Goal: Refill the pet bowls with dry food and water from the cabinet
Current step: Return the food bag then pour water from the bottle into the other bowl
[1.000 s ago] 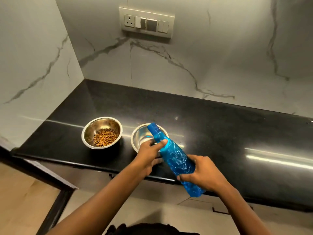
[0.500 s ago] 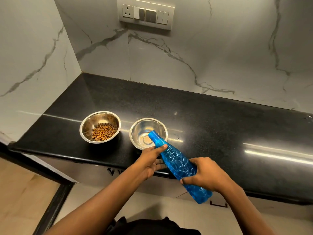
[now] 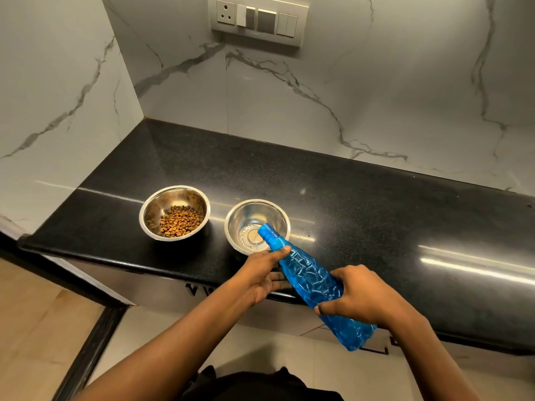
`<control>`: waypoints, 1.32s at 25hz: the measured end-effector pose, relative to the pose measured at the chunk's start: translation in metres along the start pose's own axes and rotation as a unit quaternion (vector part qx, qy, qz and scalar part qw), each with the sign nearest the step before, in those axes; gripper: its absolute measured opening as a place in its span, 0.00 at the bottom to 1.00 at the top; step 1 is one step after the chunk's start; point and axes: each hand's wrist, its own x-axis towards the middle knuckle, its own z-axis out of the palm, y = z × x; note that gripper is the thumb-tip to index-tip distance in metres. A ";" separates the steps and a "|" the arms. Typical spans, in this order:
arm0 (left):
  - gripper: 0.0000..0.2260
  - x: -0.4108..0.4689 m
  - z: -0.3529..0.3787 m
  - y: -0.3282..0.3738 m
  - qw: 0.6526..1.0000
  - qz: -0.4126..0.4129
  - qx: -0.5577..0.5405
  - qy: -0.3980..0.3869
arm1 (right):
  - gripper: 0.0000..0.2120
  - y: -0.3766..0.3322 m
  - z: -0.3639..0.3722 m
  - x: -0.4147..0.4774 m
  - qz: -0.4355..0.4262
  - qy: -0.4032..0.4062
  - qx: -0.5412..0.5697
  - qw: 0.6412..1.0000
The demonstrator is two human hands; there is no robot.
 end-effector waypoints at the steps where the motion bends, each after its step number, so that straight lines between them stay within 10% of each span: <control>1: 0.18 0.000 0.000 0.000 1.000 -0.002 -0.001 -0.002 | 0.28 0.001 0.000 0.000 0.000 -0.001 -0.002 1.000; 33: 0.16 -0.002 0.006 -0.003 1.000 -0.020 -0.013 -0.017 | 0.29 0.006 -0.010 -0.002 0.007 -0.022 -0.016 1.000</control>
